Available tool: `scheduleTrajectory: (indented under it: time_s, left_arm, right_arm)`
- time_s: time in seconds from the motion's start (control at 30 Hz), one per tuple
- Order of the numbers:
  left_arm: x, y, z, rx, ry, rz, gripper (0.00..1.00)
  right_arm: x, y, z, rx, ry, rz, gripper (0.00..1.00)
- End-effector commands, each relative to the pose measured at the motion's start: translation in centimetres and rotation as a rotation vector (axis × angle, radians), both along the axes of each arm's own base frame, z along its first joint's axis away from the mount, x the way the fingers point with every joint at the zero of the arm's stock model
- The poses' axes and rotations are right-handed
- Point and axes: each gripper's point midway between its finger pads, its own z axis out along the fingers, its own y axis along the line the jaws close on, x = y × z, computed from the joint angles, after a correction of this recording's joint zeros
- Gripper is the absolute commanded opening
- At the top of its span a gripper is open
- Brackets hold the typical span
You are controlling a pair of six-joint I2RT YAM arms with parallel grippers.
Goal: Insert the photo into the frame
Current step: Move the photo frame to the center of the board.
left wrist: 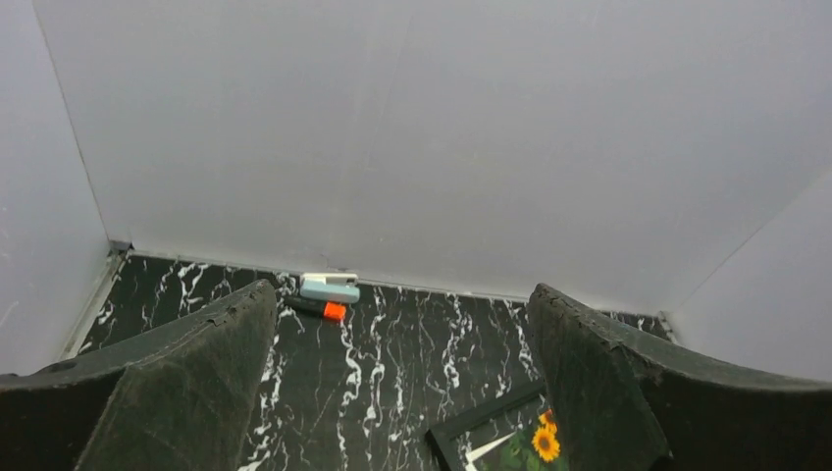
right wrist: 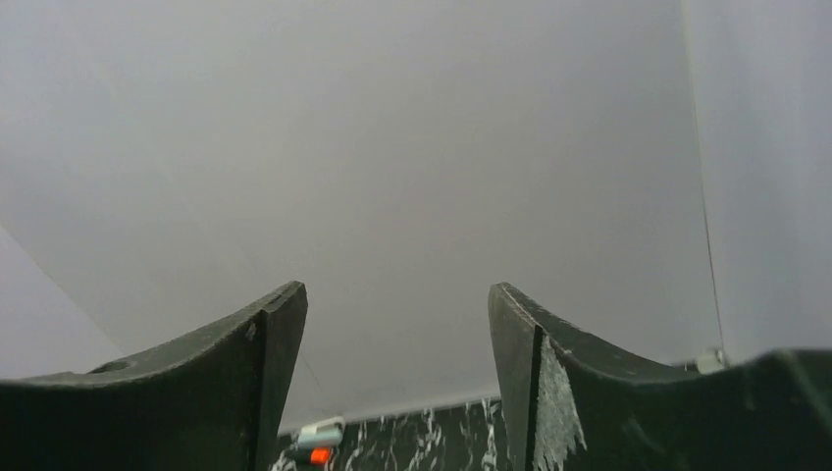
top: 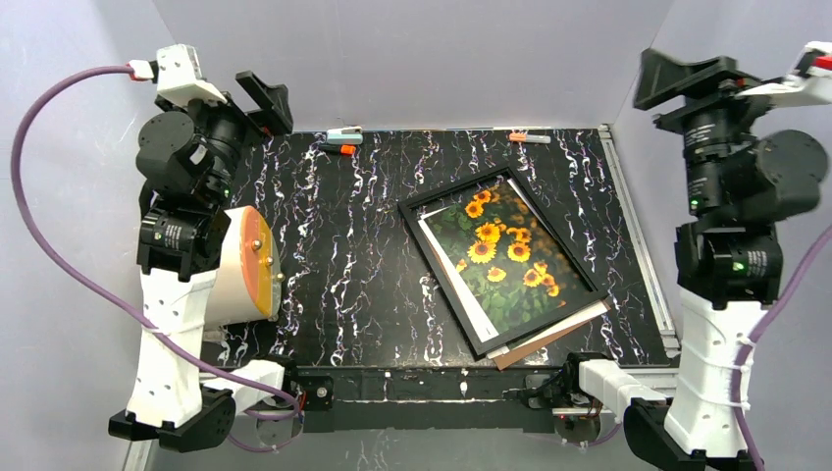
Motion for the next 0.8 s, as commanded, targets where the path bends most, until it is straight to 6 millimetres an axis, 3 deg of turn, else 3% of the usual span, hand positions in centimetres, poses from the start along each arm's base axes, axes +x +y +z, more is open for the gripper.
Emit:
scheduleTrajectory:
  time_s: [0.0,0.1,0.2,0.33,0.43,0.5,0.6,0.77]
  left_arm:
    - [0.4,-0.7,-2.9,0.012,0.066,-0.036,0.98]
    - [1.6,-1.4,-7.0,0.032,0.161,-0.06,0.98]
    - [2.6,-2.6,-11.2,0.045,0.258,-0.117,0.98]
    - [3.6,-3.1,-15.2,-0.02,0.345,-0.11,0.98]
    - [4.2,-4.3,-17.8,-0.058,0.404,-0.156,0.98]
    - [4.7,-5.4,-19.5,-0.089,0.445,-0.198,0.98]
    - [5.8,-5.9,-22.0,-0.17,0.526,-0.187,0.98]
    - [6.6,-11.2,-23.0,-0.24,0.579,-0.462,0.99]
  right_arm:
    - [2.7,0.4,-5.9,0.068,0.187,0.022,0.79]
    - [5.2,1.2,-12.5,0.107,0.424,0.053,0.83]
    - [6.5,3.1,-19.3,0.129,0.614,0.143,0.85]
    - [6.9,6.3,-28.0,0.186,0.861,0.306,0.79]
    - [6.2,8.8,-34.5,0.182,1.045,0.467,0.73]
    - [5.4,9.8,-37.8,0.176,1.146,0.527,0.71]
    - [4.3,11.0,-41.0,0.138,1.232,0.581,0.73]
    - [2.5,14.5,-44.9,0.059,1.356,0.68,0.75]
